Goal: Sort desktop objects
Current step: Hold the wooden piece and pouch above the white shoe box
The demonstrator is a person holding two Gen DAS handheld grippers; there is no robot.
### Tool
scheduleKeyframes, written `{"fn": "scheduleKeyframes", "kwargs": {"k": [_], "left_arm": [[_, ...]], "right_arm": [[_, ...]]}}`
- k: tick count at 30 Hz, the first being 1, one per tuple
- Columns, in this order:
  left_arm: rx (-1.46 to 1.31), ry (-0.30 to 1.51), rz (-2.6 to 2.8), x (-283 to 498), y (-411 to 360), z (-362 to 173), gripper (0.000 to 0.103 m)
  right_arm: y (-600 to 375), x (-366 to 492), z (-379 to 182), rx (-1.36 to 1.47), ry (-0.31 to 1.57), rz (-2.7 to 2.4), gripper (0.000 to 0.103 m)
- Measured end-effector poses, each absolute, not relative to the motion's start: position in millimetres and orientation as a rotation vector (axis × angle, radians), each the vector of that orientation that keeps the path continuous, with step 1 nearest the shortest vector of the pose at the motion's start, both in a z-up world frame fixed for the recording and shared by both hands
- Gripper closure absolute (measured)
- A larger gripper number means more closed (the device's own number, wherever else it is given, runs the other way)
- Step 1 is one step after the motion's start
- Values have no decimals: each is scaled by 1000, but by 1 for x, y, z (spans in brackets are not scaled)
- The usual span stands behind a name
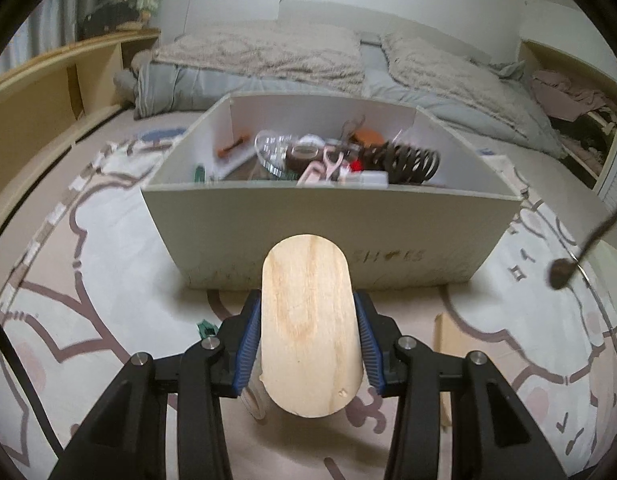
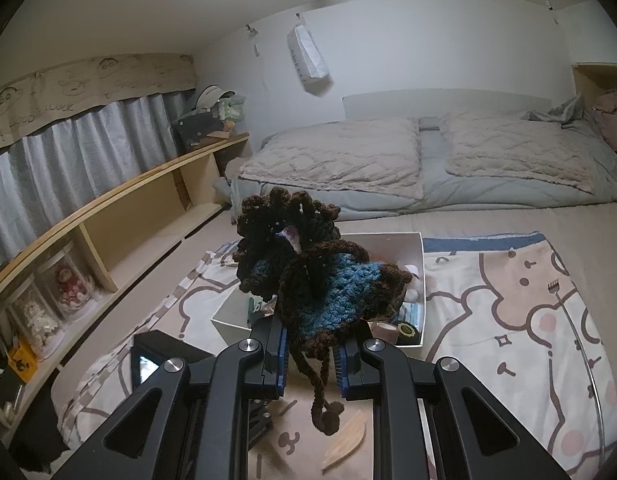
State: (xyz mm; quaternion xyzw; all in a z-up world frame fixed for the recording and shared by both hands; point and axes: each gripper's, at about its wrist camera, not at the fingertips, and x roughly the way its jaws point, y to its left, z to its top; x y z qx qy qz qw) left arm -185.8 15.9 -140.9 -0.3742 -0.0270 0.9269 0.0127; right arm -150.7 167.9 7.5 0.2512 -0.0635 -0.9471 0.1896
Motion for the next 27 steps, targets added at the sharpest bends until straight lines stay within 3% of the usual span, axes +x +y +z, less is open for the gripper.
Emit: {"fn": "scheduleKeyframes", "kwargs": {"k": [27], "left_arm": [[-792, -46, 2963, -174, 13, -38, 59]], "right_arm": [[159, -174, 21, 635, -206, -2653, 84]]}}
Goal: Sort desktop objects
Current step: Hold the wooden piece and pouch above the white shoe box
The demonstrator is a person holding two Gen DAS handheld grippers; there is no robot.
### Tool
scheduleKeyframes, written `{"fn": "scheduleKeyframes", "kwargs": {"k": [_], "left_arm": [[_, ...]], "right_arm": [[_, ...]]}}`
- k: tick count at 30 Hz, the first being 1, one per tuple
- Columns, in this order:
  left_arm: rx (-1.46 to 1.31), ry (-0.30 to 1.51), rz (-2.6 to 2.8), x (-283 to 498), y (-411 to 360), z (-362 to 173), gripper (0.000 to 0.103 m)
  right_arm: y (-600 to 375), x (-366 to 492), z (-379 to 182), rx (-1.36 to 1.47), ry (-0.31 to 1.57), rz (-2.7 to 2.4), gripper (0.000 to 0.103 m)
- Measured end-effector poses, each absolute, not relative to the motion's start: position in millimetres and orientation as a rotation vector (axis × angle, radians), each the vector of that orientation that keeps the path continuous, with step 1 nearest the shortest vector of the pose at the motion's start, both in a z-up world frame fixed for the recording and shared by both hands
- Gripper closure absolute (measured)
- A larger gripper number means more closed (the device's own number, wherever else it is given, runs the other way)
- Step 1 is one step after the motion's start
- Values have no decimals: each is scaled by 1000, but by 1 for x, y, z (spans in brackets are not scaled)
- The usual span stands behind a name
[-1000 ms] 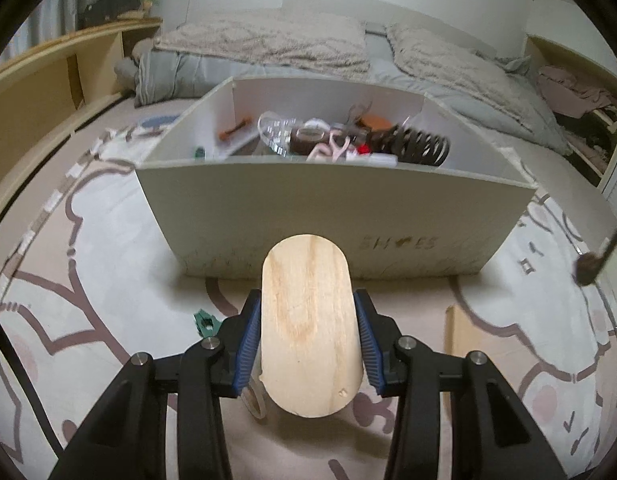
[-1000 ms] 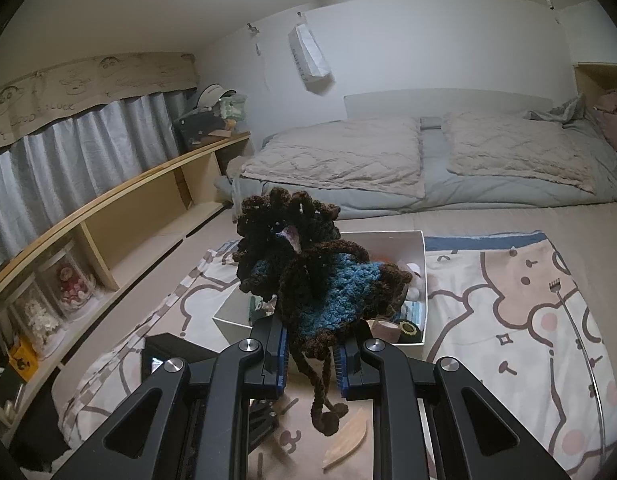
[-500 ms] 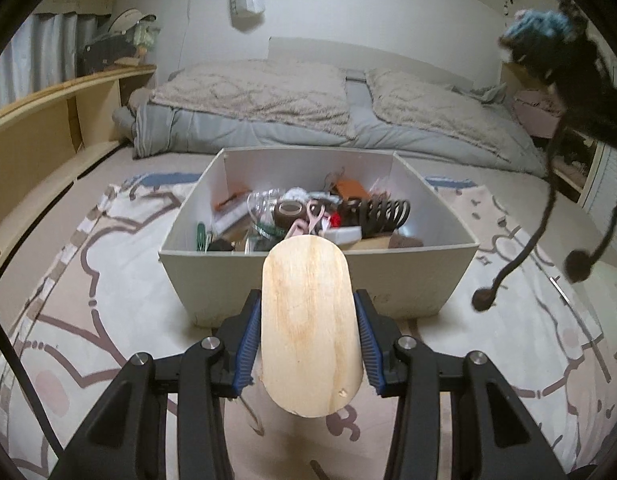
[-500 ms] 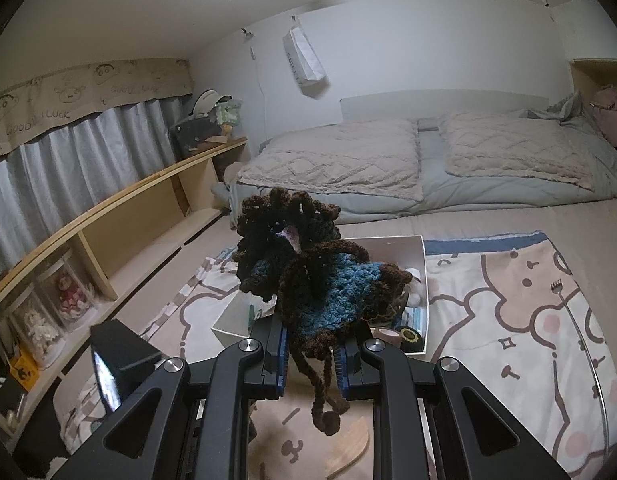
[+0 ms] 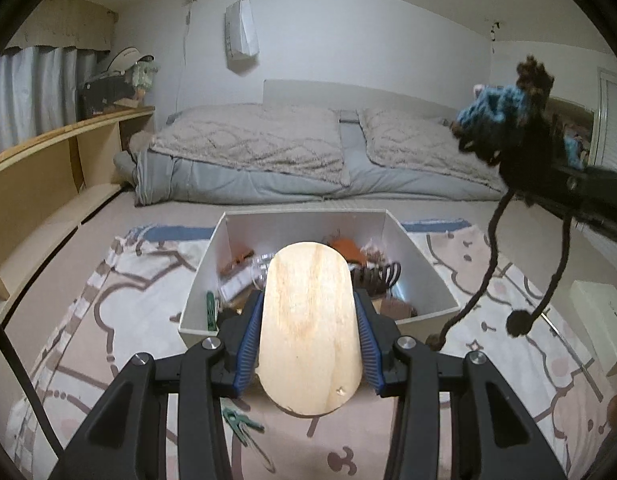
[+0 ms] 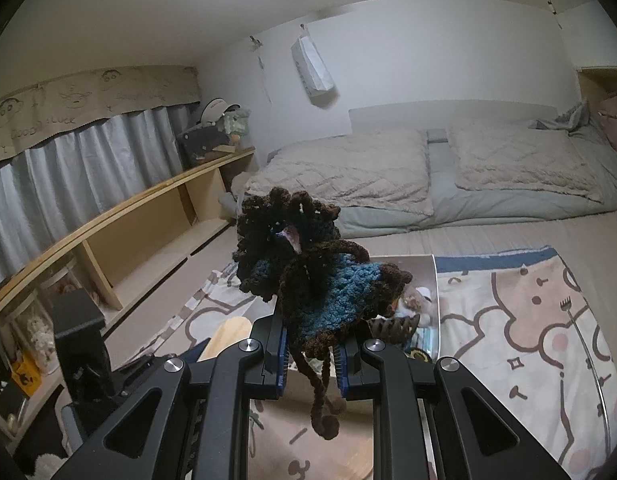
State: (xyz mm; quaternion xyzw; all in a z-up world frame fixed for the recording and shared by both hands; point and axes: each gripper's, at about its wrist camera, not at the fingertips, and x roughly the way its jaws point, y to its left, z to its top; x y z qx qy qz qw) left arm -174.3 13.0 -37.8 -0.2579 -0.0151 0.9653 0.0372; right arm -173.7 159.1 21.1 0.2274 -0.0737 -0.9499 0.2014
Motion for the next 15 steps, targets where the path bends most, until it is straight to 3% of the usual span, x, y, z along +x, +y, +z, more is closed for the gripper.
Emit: {"fn": "scheduleKeyframes", "kwargs": {"k": [15], "left_arm": [[-708, -33, 2976, -199, 10, -10, 59]], "right_arm": [[158, -200, 46, 574, -161, -2681, 84]]}}
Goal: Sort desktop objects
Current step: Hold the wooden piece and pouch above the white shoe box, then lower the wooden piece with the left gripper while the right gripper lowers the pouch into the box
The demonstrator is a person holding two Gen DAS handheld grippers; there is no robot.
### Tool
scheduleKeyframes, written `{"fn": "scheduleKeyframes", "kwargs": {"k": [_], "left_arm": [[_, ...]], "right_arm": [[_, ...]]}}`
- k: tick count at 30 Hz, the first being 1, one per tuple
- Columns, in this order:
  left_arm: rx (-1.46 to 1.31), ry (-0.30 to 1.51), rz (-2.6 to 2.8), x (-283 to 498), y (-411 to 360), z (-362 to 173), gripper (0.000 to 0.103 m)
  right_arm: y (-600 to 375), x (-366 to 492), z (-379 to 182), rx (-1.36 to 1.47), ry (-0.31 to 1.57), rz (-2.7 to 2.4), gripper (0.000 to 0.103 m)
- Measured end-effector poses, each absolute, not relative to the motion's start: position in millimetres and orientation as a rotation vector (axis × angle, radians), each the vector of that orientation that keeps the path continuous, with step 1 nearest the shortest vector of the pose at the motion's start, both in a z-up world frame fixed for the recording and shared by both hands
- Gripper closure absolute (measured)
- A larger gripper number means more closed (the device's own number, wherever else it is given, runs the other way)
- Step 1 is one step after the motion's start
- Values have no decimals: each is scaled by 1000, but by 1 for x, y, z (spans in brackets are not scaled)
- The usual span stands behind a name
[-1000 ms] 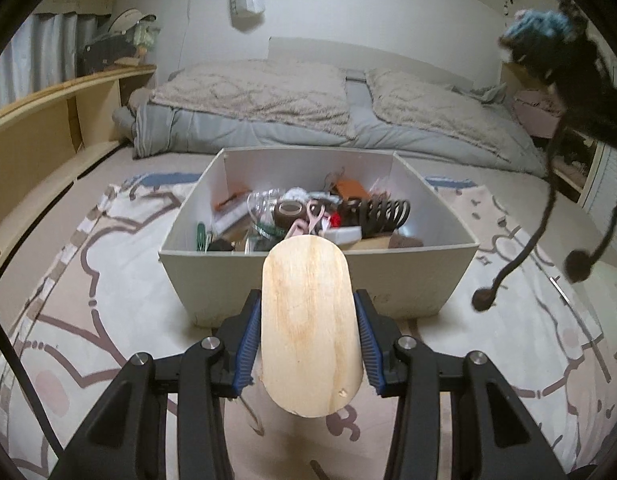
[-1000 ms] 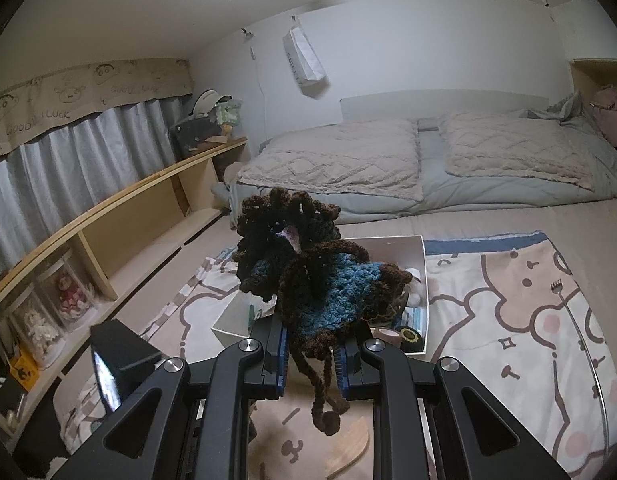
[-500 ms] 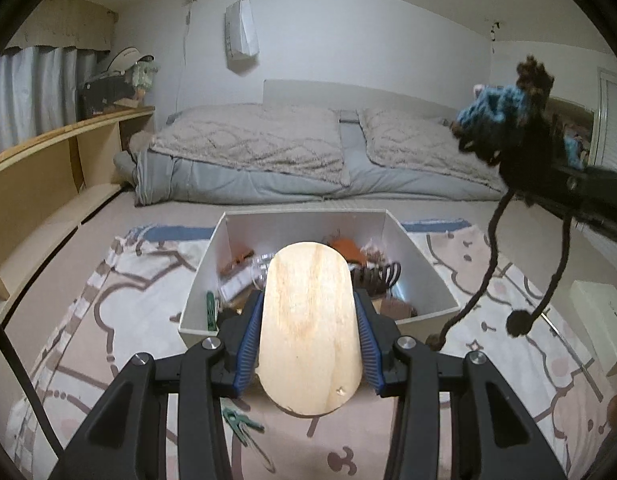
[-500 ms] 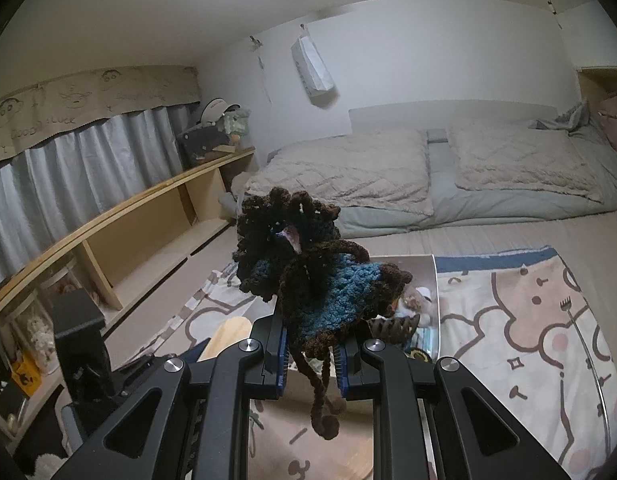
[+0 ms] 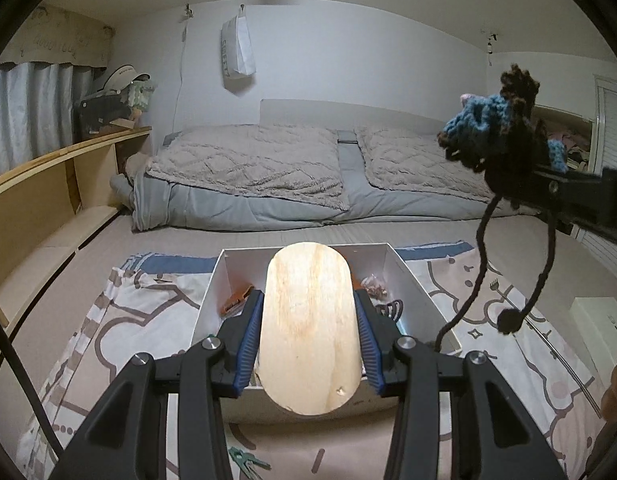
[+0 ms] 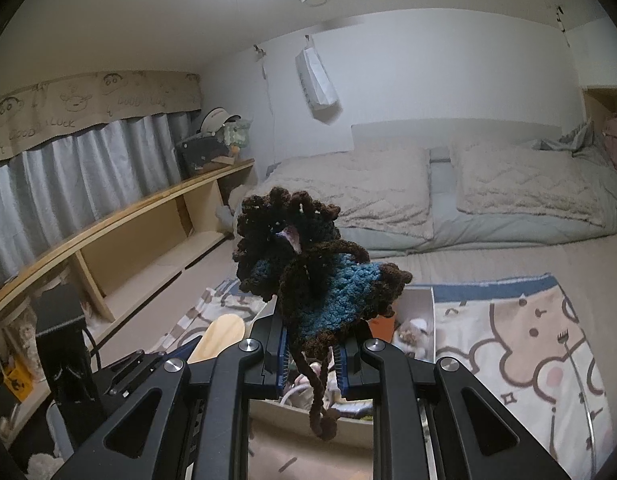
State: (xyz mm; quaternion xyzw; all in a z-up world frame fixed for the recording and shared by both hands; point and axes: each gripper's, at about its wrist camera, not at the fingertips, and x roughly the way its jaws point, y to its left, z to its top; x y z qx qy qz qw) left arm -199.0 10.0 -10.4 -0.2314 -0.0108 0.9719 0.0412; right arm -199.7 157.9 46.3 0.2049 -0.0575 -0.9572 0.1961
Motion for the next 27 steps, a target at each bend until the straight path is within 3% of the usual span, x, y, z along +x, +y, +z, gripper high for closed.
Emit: {"fn": "scheduleKeyframes", "kwargs": {"k": [12, 27], "left_arm": [[-775, -85, 2975, -236, -3, -9, 59], [-952, -102, 2953, -292, -18, -44, 59]], "right_arm": [[157, -233, 50, 597, -124, -2709, 84], [141, -297, 13, 779, -72, -2700, 84]]}}
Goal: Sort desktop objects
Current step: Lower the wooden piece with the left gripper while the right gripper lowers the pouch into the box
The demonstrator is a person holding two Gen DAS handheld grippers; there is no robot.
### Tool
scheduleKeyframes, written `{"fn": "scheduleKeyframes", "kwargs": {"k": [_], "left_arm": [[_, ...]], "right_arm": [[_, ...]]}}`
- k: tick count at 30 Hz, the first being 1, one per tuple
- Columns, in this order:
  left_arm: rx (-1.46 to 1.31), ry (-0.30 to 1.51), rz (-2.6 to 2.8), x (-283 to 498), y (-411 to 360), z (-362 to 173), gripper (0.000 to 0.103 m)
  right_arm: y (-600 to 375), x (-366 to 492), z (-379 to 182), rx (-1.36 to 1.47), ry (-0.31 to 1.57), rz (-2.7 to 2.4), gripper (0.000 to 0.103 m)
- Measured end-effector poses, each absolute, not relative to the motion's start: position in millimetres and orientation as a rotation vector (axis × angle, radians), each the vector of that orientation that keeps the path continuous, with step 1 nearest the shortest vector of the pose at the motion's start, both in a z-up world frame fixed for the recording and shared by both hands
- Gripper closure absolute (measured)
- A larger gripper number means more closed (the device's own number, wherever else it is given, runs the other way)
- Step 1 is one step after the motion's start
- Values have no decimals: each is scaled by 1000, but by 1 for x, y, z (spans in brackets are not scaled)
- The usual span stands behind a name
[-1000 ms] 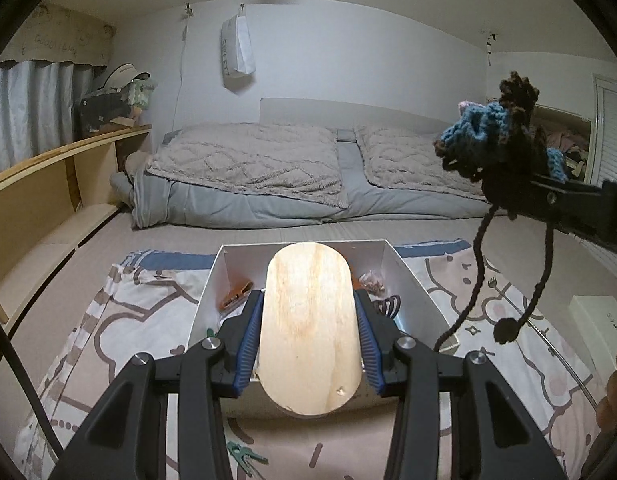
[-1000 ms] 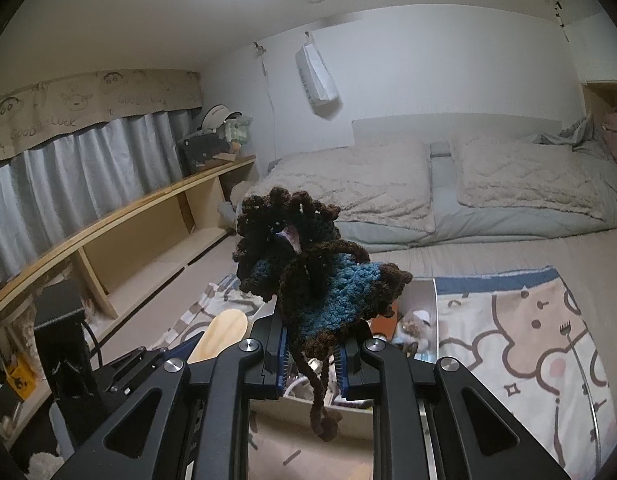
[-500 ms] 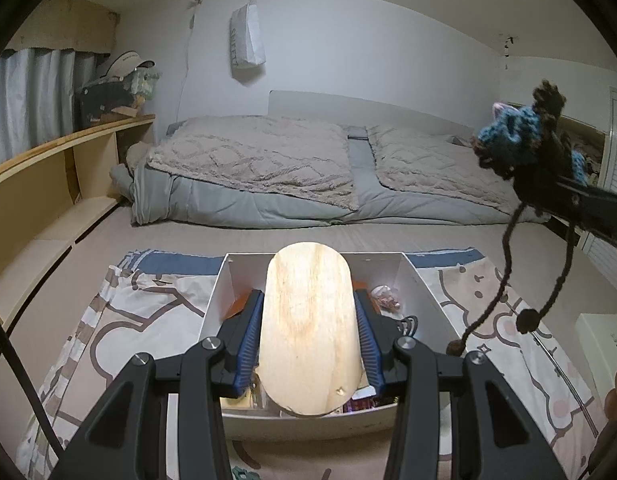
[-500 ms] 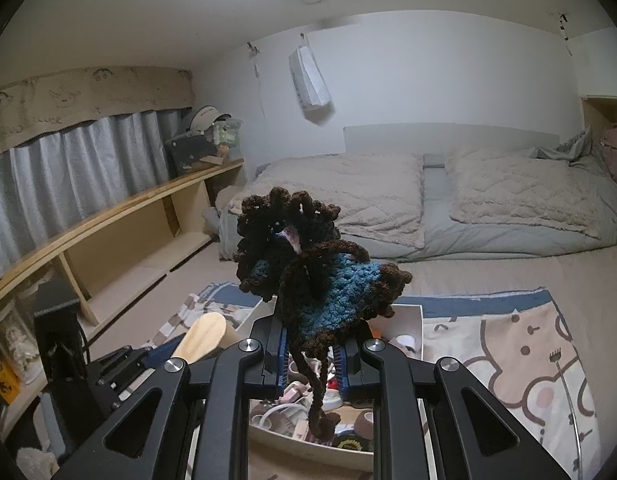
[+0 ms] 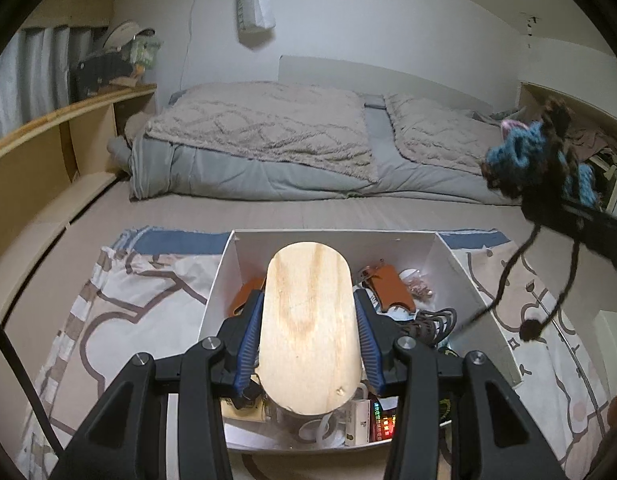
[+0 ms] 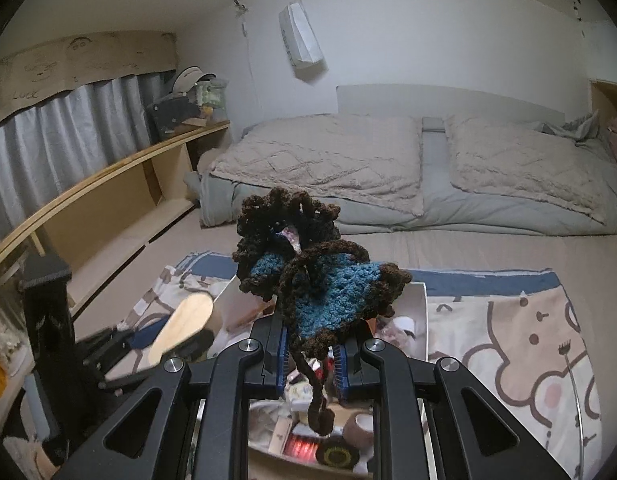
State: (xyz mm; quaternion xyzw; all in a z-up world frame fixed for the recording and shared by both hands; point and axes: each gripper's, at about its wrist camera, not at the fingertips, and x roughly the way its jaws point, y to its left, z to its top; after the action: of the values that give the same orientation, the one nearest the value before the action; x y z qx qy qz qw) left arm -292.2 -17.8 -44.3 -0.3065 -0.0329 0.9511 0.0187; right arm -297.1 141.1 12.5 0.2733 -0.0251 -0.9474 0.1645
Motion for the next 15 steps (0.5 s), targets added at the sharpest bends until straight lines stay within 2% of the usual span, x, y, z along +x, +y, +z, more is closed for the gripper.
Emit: {"fn": "scheduleKeyframes", "kwargs": {"k": [15], "left_arm": [[-1024, -163, 2943, -316, -38, -66, 59]], "right_arm": [[139, -364, 21, 770, -148, -2751, 84]]}}
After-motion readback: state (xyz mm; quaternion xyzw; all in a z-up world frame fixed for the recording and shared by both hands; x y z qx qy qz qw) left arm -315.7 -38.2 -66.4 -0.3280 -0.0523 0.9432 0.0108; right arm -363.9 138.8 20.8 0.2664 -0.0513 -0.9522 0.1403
